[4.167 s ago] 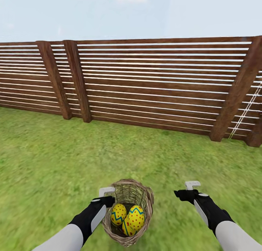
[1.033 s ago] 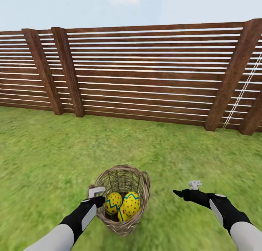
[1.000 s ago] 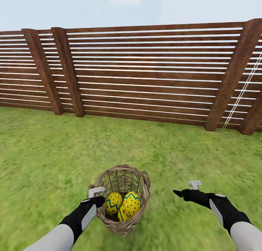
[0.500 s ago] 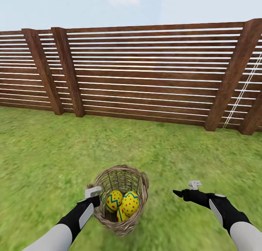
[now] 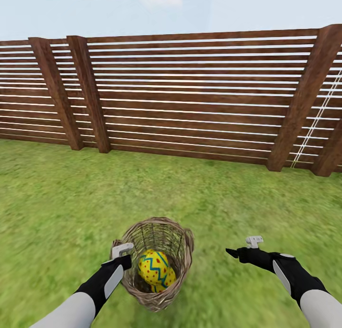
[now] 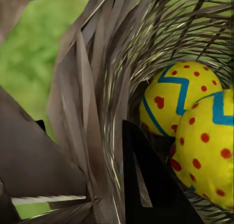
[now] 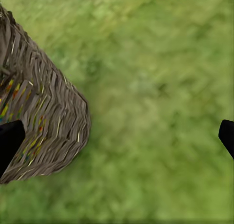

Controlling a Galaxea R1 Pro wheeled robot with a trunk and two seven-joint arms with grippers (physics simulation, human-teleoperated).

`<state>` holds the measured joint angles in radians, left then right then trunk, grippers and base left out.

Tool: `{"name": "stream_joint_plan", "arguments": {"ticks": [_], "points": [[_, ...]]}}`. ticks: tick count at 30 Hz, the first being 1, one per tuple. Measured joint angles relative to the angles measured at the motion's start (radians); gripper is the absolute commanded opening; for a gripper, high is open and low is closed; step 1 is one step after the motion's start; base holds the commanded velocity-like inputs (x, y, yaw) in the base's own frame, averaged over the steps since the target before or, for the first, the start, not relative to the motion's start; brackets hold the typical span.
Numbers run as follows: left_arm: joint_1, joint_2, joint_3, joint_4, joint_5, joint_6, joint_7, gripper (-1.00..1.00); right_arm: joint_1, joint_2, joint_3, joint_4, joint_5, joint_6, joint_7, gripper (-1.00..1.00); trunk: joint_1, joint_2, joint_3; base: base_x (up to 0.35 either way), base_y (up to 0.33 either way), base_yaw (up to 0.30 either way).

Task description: Take the three Easter eggs out of the wicker basket on the lawn in the garden, then place them on the lawn next to a single tree (choose any tree) so that all three eggs are next to the same tree and none are left in the basket.

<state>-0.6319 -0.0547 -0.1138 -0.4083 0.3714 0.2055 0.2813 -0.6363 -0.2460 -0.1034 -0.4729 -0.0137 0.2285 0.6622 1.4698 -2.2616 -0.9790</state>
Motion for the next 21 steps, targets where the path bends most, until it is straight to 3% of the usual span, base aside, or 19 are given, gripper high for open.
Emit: {"name": "stream_joint_plan", "arguments": {"ticks": [8,9,10,21], "points": [[0.000,-0.003,0.000,-0.002,0.007,0.001,-0.003,-1.00,0.000,0.002,0.000,-0.001,0.004,-0.003,0.001,1.00,-0.027,0.049,0.022,0.000,0.000,0.001],[0.000,-0.003,0.000,-0.002,-0.006,0.002,-0.002,-1.00,0.000,0.003,0.000,-0.001,0.004,-0.003,0.001,1.00,-0.031,0.056,0.025,0.000,0.000,0.096],[0.001,-0.003,-0.002,-0.001,0.007,0.002,-0.002,-1.00,0.000,0.003,0.000,-0.001,0.005,-0.003,0.001,1.00,-0.034,0.063,0.028,0.000,0.000,0.193],[0.001,-0.004,-0.002,-0.002,0.000,0.003,-0.002,-1.00,0.000,0.003,0.000,-0.001,0.005,-0.003,0.001,1.00,-0.077,0.140,0.062,0.000,0.000,0.283]]}}
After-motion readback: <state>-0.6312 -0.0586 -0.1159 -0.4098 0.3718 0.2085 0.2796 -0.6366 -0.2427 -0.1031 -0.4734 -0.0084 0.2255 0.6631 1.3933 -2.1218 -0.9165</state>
